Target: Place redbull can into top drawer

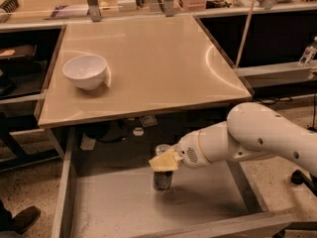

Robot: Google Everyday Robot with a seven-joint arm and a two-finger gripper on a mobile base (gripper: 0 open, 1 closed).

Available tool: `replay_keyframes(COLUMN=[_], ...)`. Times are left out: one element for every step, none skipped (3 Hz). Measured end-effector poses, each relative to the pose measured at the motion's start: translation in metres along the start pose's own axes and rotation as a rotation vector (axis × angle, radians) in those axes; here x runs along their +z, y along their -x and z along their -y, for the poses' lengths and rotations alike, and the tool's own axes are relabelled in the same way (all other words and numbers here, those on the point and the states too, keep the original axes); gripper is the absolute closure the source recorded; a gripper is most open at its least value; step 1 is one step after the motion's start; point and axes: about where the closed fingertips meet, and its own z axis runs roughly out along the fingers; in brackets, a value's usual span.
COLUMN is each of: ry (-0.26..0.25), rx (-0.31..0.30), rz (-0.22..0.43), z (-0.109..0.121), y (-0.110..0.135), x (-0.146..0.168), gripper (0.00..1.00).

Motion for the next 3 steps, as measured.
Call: replay_keyframes(ry=[-0.059,-0.116,-0.172], rx=[-0.012,-0.034,-0.045], rz=[0.018,0.038,0.056], z=[0.009,0.016,0.02], y=[0.001,0.006,0.008], x=[0.008,0.009,0.005], gripper=[1.0,1.0,1.0])
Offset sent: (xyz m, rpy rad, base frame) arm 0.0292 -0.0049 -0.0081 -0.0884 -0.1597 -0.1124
